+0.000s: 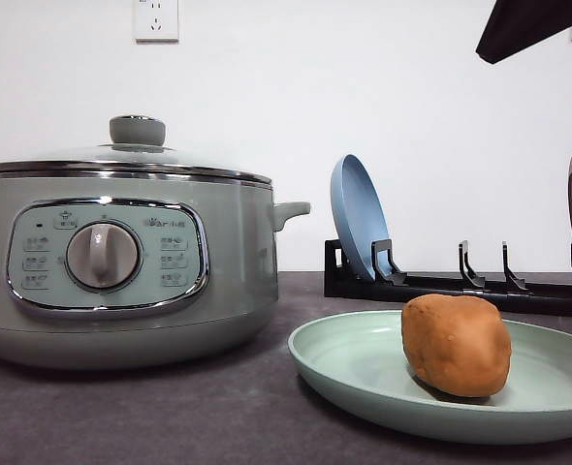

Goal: Transfer potato from steamer to green plate

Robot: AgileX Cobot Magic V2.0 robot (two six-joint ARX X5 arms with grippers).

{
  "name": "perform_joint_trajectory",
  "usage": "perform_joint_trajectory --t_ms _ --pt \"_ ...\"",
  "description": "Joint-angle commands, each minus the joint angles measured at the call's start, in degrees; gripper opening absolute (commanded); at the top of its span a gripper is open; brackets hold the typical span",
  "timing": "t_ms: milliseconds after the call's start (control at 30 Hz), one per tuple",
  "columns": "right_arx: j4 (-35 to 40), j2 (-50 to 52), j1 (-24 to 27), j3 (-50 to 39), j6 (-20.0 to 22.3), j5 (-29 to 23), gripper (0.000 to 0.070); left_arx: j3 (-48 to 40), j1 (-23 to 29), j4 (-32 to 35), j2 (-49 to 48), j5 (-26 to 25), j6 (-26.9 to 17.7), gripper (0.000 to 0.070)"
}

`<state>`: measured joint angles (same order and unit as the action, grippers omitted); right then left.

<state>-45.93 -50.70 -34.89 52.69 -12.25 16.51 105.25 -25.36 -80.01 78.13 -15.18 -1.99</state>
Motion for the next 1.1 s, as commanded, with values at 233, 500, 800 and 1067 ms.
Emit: perform_joint_trajectory --t_ms 233,500,800,1067 --pt "0.57 -0.39 -0.50 0.67 0.52 0.00 0.0000 1.02 3.43 10.98 -7.22 -0.24 -2.91 0.0003" --pt "0.70 -0.39 -0.50 0.67 0.52 0.00 0.0000 -6.21 16.77 33.47 -23.16 0.12 -6.37 0.0003" --pt "0.72 -0.39 -0.48 0.66 0.52 -0.02 0.0000 -32.82 25.66 55.15 -43.14 12.31 -10.37 0.0003" --pt "0.83 -0.39 -0.50 0.66 0.52 -0.02 0.0000 -61.77 27.71 71.14 -58.12 12.46 -10.39 0.0003"
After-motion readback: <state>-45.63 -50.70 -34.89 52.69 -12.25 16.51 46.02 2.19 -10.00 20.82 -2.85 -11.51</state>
